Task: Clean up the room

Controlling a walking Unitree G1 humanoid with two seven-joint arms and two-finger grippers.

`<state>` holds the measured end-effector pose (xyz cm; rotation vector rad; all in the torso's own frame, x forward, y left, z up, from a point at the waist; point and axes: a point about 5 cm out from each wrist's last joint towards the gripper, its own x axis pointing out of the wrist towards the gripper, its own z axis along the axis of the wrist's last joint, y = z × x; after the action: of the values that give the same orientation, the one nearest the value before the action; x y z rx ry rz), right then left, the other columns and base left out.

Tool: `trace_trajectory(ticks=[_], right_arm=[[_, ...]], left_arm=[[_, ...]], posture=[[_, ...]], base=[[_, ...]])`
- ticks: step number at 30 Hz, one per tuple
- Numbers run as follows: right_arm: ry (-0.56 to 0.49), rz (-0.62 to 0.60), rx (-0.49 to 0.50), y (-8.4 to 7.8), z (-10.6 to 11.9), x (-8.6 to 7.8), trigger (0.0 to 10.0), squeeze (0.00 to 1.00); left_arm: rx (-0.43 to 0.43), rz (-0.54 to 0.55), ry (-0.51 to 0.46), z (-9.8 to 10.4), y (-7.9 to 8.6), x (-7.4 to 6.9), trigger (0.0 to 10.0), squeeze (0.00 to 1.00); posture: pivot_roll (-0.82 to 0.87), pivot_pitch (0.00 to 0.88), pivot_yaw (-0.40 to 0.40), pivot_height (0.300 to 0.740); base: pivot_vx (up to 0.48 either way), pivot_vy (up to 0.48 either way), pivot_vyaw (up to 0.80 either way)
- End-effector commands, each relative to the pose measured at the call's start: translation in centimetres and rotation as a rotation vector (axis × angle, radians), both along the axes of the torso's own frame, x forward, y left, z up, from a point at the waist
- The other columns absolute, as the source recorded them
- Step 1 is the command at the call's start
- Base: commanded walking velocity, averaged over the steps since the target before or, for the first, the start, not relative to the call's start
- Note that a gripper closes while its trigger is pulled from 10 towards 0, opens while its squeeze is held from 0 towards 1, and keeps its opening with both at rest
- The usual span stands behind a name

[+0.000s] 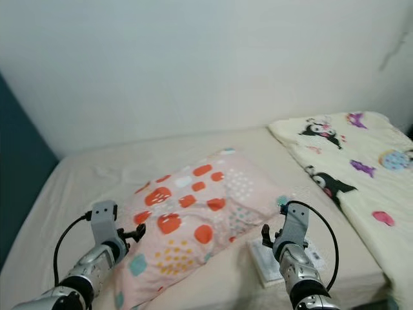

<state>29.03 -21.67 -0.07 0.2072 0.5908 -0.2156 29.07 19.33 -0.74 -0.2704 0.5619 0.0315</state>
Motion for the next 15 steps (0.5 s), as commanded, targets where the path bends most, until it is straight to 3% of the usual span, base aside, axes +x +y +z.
trace_trajectory(ticks=[1, 15], right_arm=[[0.015, 0.008, 0.012, 0.36, -0.35, -0.23, 10.0, 0.0], [0.022, 0.021, 0.02, 0.71, -0.54, -0.29, 10.0, 0.0]], left_arm=[[-0.001, 0.013, 0.035, -0.62, 0.23, -0.65, 10.0, 0.0], [0.002, 0.02, 0.055, -0.8, 0.38, -0.83, 10.0, 0.0]], posture=[[-0.05, 0.013, 0.015, 0.74], [-0.04, 0.009, 0.013, 0.74]], base=[[0.0, 0.0, -0.69], [0.0, 0.0, -0.69]])
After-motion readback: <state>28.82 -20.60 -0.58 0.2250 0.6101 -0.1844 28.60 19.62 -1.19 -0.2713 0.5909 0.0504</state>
